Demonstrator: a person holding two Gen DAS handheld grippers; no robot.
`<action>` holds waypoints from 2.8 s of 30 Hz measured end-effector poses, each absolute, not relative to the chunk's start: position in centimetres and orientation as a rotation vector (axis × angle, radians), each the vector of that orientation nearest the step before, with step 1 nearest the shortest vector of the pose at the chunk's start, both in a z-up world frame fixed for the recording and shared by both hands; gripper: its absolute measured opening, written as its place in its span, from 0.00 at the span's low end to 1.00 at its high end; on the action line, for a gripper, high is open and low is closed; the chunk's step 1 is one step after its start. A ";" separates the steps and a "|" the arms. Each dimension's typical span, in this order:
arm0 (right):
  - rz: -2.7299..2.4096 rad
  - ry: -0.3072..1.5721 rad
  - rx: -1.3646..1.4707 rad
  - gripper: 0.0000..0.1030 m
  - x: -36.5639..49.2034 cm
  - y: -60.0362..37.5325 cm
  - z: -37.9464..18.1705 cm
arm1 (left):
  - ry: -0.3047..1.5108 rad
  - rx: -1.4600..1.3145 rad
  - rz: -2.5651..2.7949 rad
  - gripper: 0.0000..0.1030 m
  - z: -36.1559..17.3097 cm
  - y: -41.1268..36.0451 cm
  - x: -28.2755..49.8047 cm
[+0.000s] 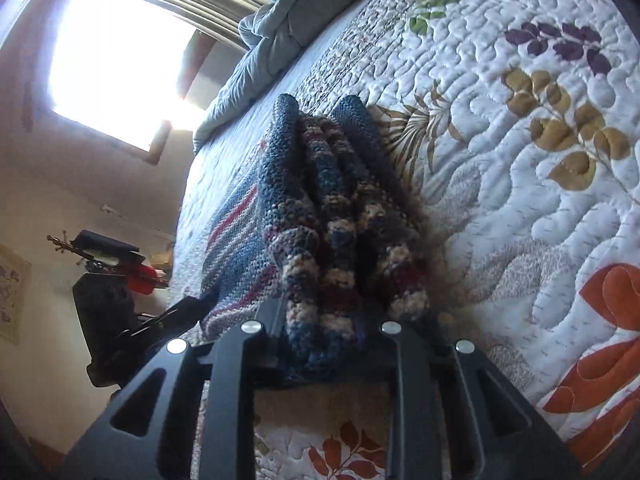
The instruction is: Fold small clothes
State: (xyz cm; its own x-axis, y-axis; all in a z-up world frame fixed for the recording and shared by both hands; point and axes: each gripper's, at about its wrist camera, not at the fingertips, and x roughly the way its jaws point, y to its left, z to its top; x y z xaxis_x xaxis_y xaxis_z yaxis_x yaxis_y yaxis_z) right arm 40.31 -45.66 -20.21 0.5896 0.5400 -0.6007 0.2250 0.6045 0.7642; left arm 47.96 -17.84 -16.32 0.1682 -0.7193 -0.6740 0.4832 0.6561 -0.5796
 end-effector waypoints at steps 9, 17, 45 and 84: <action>0.222 0.959 0.988 0.22 39.5 -46.3 -19.7 | 1.130 -0.296 -0.931 0.72 -16.5 -16.9 43.0; 0.202 0.936 0.930 0.33 37.0 -47.4 -19.2 | 1.199 -0.451 -0.880 0.59 -18.8 -14.4 42.8; 0.271 1.095 0.603 0.41 45.8 -45.9 -13.5 | 1.120 -0.586 -0.906 0.87 -17.3 -13.2 49.9; 0.136 1.135 0.588 0.33 55.4 -49.5 -18.1 | 1.101 -0.417 -0.961 0.88 -14.9 -16.3 49.6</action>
State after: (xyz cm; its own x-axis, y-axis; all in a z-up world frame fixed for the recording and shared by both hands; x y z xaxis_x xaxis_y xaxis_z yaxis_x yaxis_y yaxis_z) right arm 55.43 -49.50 -18.06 0.4320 0.3918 -0.8124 0.1882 0.8417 0.5060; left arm 49.62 -16.29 -14.89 0.1223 -0.8200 -0.5591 0.4427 0.5493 -0.7088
